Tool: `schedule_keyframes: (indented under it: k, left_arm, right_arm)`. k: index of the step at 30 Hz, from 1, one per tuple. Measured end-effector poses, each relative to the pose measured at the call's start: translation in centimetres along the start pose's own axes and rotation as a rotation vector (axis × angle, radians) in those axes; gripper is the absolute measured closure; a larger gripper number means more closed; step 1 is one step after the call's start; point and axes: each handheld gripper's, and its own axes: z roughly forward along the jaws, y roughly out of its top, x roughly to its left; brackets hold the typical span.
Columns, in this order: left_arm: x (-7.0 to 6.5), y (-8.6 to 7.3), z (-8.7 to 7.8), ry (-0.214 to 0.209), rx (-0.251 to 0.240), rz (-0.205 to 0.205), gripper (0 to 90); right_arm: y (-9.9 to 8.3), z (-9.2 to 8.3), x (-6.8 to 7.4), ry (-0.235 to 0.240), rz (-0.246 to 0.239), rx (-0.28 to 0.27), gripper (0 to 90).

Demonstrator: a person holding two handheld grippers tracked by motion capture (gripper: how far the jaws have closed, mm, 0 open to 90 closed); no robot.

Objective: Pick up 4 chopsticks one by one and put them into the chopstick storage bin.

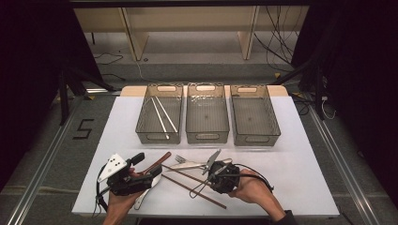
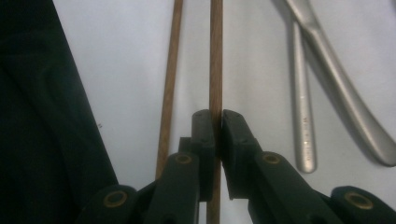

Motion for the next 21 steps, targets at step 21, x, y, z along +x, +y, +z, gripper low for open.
schedule_keyframes:
  k: [21]
  left_arm:
    - [0.1, 0.0, 0.0, 0.001, -0.002, -0.009, 16.0]
  right_arm:
    - [4.5, -2.4, -4.5, -0.043, 0.125, -0.22, 84.7]
